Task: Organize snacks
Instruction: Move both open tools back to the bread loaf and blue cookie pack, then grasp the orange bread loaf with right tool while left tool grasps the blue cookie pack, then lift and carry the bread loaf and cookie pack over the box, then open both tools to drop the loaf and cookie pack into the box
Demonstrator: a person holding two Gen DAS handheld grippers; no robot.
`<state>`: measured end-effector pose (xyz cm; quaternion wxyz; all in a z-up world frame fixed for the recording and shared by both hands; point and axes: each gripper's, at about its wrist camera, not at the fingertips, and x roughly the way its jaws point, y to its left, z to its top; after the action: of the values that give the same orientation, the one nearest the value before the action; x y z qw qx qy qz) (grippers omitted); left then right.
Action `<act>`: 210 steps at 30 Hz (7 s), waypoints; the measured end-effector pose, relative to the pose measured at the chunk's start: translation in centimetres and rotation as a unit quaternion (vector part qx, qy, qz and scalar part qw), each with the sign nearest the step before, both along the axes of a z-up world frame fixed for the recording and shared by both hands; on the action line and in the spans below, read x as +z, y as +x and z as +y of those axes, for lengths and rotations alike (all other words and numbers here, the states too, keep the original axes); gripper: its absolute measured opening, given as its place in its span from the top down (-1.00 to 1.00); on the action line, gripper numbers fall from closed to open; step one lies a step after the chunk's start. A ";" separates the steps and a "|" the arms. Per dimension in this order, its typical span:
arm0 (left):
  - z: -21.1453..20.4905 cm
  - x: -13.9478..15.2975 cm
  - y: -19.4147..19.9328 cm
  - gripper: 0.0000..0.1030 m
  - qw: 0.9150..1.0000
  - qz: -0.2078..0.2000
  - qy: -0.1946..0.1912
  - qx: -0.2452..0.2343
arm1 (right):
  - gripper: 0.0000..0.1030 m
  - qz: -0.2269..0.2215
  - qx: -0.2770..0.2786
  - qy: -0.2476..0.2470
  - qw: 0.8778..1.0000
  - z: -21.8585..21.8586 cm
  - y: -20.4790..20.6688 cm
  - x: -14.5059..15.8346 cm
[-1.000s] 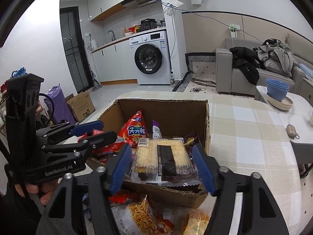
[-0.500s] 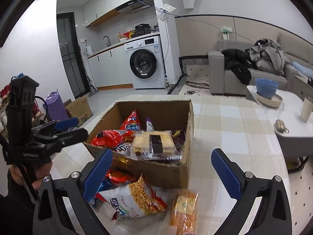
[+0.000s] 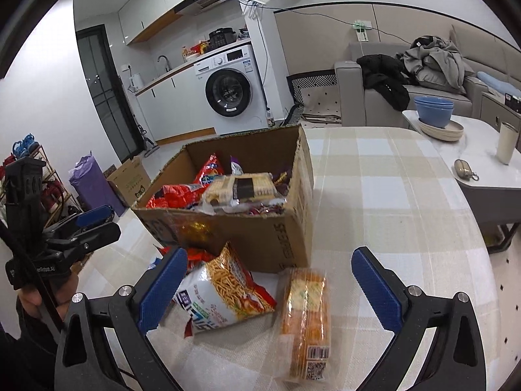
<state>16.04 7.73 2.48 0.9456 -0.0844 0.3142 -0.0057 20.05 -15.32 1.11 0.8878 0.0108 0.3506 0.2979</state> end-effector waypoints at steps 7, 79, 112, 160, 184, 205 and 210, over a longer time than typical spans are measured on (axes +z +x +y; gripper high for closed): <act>-0.5 -2.4 -0.9 -0.97 1.000 0.020 0.021 0.006 | -0.99 0.007 0.000 -0.023 1.000 -0.2 -1.0 -2.0; -4.6 -10.7 4.7 -0.99 0.984 0.159 0.067 -0.042 | 0.25 0.077 0.004 -0.077 0.994 -0.2 2.1 -8.0; -5.3 -8.7 1.8 0.21 0.991 0.097 0.029 -0.087 | 0.26 0.085 -0.002 -0.020 0.996 -1.7 2.2 -7.7; -3.6 2.5 -4.8 0.21 0.996 -0.072 0.005 -0.060 | 0.26 -0.044 -0.016 0.083 0.995 -4.5 -1.2 0.4; -4.4 5.0 0.8 0.20 0.997 -0.067 0.032 -0.023 | 0.26 -0.066 0.023 0.107 0.992 0.8 3.0 3.8; -3.8 2.7 7.3 0.20 0.998 -0.035 0.050 0.008 | 0.26 -0.063 0.024 0.098 0.993 3.2 6.2 2.8; -4.0 2.0 8.2 0.20 0.997 -0.032 0.063 0.009 | 0.26 -0.059 0.020 0.087 0.994 3.9 6.8 2.2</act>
<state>24.24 3.71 4.44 0.9587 -0.0271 0.2826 0.0195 26.90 -11.43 3.28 0.8966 0.0633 0.2702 0.3452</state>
